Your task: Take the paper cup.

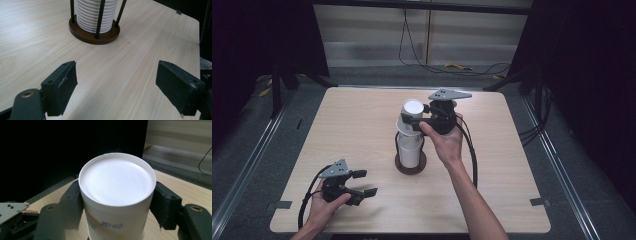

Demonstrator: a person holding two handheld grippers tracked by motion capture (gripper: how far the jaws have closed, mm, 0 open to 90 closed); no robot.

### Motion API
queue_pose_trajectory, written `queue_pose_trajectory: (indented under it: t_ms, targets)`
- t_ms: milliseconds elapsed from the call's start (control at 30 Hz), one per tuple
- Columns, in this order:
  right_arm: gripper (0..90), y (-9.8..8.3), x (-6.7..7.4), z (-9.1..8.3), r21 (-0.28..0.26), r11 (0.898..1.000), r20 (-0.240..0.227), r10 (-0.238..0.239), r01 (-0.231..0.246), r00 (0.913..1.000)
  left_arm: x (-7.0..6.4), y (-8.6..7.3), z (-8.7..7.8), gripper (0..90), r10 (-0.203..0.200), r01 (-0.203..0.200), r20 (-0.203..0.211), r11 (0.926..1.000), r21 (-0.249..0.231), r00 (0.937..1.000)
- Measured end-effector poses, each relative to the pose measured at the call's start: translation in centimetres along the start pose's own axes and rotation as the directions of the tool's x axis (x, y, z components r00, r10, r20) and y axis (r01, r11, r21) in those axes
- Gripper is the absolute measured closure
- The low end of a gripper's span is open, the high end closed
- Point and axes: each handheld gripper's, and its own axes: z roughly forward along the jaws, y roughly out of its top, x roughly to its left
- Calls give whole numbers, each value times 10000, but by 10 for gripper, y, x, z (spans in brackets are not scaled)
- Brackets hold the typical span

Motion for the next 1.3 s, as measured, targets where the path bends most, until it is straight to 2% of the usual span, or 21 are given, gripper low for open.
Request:
queue_pose_trajectory:
  t_ms: [167,367,633,733,767,933,1100,1300]
  targets:
    - [344,1,-1,-6,-439,9990,61,72,-69,10000,2,0,0,171,-127,127,-30,9999,-73,9999]
    - [345,4,-3,-14,-721,9972,-119,173,-182,9998,2,0,2,170,-53,53,35,10000,-20,10000]
    - [345,5,-6,-18,-895,9953,-361,334,-365,9988,2,0,1,172,-56,56,10,10000,63,10000]
    - [343,4,-7,-22,-962,9944,-288,416,-442,9987,3,1,0,176,-90,90,-37,10000,14,10000]
    - [343,4,-8,-24,-982,9940,-365,457,-491,9983,5,3,-1,176,-188,188,-115,9998,-22,9998]
    - [344,2,-10,-37,-940,9947,-224,385,-404,9990,6,8,-1,176,-164,161,-139,9997,-194,9998]
    - [345,0,-8,-51,-1128,9931,-246,282,-308,9993,5,14,3,176,-257,256,-11,9992,-304,9997]
    - [347,-8,-11,-64,-952,9950,-262,283,-307,9993,6,21,3,174,-235,235,8,9990,-385,9997]
